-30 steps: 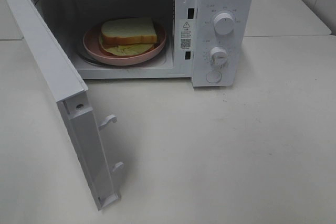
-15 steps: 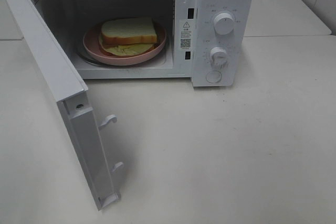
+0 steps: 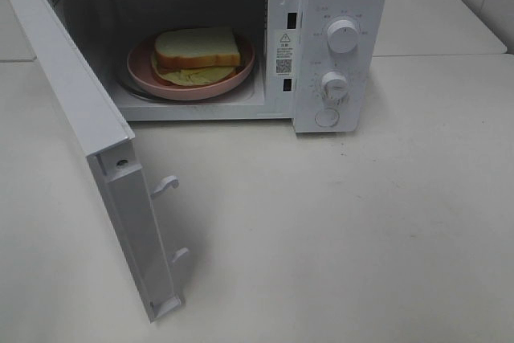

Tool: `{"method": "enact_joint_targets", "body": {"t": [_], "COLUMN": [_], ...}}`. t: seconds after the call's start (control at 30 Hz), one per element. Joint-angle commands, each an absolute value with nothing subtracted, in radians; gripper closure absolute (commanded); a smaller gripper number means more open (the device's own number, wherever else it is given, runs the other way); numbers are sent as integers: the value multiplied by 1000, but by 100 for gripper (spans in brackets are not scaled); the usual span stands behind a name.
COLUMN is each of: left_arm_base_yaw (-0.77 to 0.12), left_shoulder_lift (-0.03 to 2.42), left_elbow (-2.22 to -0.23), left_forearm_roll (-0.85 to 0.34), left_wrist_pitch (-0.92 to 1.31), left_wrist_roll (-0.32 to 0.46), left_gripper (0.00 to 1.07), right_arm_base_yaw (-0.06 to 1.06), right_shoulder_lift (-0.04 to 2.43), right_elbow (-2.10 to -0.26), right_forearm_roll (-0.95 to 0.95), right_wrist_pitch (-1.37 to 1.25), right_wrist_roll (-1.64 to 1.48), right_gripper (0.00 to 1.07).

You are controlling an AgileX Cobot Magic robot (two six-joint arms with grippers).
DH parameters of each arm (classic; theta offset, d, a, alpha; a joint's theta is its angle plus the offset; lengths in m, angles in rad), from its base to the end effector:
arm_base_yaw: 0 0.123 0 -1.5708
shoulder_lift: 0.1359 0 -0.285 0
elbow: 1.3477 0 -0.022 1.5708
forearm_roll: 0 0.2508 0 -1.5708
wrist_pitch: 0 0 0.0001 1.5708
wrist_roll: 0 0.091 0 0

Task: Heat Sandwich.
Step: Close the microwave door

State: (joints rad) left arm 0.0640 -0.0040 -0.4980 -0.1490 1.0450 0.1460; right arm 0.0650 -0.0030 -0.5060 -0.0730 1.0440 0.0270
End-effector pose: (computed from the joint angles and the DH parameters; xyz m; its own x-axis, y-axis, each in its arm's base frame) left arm -0.0043 -0.0120 0.2787 -0.4302 0.0427 -0.9017 0.0825 0.9966 0.0078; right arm -0.0051 -0.0061 0.2805 -0.4309 -0.0378 -0.9016 -0.0123 0.9993 -0.0360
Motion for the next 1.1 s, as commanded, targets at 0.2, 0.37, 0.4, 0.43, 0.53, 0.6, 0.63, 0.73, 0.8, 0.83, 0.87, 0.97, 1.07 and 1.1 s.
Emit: {"method": "enact_joint_targets", "body": {"t": [0.2,0.37,0.4,0.43,0.53,0.6,0.63,0.73,0.8,0.83,0.87,0.97,1.07,1.1], "left_arm_base_yaw": [59,59,59,59,59,59,59,59,59,59,59,59,59,59], "left_shoulder_lift": [-30,-6,7,39,79,135,135,208,219,232,257,284,329,329], "left_elbow": [-497,-517,-523,-528,-528,-528,-528,-524,-519,-512,-493,-473,-417,-417], "left_forearm_roll": [-157,-177,-176,-173,-171,-172,-172,-172,-172,-172,-172,-172,-175,-175], "left_wrist_pitch": [1031,1005,993,967,930,876,876,792,772,748,702,661,551,551], "left_wrist_roll": [142,139,139,144,146,146,146,146,146,146,146,146,149,149], "left_gripper": [5,5,6,7,11,20,20,38,45,52,65,77,101,101], "right_arm_base_yaw": [58,58,58,58,58,58,58,58,58,58,58,58,58,58], "right_shoulder_lift": [-31,-31,-31,-31,-31,-31,-31,-31,-31,-31,-31,-31,-31,-31], "right_elbow": [-505,-505,-505,-505,-505,-505,-505,-505,-505,-505,-505,-505,-505,-505], "right_forearm_roll": [-70,-70,-70,-70,-70,-70,-70,-70,-70,-70,-70,-70,-70,-70], "right_wrist_pitch": [1035,1035,1035,1035,1035,1035,1035,1035,1035,1035,1035,1035,1035,1035], "right_wrist_roll": [14,14,14,14,14,14,14,14,16,17,17,17,17,17], "right_gripper": [31,31,31,31,31,31,31,31,31,31,31,31,31,31]}}
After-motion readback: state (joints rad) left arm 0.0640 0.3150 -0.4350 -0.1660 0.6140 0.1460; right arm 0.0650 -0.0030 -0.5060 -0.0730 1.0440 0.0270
